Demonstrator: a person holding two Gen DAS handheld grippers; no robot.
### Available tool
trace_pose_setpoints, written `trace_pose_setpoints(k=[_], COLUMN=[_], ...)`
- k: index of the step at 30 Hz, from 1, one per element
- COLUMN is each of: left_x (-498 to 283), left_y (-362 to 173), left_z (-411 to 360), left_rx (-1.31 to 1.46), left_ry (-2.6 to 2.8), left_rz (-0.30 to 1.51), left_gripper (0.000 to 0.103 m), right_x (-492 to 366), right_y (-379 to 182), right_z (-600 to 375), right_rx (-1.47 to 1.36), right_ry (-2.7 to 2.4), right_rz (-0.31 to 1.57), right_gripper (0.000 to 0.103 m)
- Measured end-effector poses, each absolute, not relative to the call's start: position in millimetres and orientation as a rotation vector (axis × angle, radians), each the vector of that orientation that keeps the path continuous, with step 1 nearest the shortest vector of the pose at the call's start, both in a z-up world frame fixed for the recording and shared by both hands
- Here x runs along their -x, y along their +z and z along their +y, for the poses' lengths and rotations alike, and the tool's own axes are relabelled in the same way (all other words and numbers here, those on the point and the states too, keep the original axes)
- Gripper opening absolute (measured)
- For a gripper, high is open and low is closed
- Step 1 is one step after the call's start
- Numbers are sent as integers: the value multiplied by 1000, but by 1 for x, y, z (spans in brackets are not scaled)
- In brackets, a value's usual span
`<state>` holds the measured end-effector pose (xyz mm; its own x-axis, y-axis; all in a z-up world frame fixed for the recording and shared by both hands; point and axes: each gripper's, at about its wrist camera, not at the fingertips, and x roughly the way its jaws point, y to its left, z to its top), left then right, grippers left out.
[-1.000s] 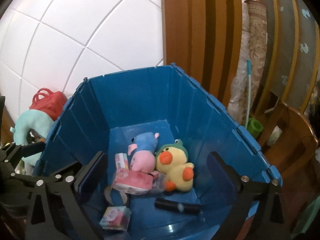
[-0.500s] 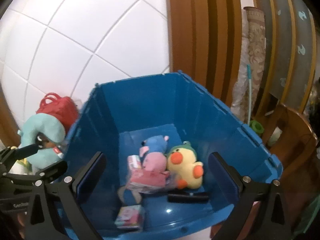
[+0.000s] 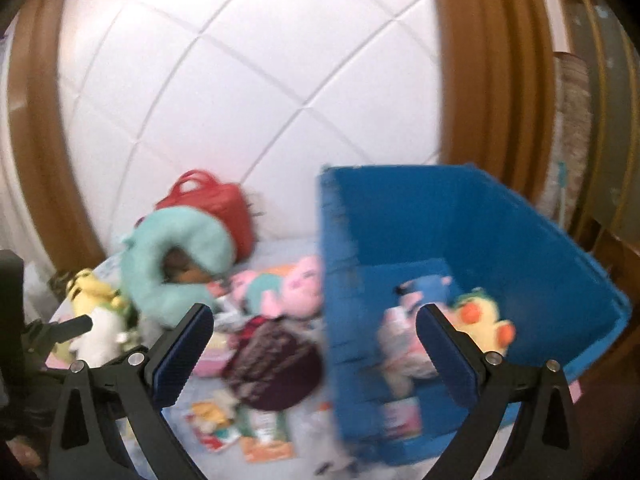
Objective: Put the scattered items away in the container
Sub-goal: 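Move both grippers back over the remaining items on the table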
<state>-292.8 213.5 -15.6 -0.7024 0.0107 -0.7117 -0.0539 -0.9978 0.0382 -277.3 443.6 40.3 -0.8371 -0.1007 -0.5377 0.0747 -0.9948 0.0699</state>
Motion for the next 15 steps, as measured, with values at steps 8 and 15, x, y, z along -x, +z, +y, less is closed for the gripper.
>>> trace_pose_setpoints(k=[8,15], left_x=[276,280], left_y=[-76,-131], left_z=[144,140], left_rx=[1389,1552], left_ry=[2817,2740], left_rz=[82,50], left_gripper=[96,96], right_x=[268,282], right_y=[-17,-93], right_z=[351,328], right_rx=[-975,-1217], right_ry=[-2798,-2684], right_rz=[-79,-70], right_gripper=[103,103])
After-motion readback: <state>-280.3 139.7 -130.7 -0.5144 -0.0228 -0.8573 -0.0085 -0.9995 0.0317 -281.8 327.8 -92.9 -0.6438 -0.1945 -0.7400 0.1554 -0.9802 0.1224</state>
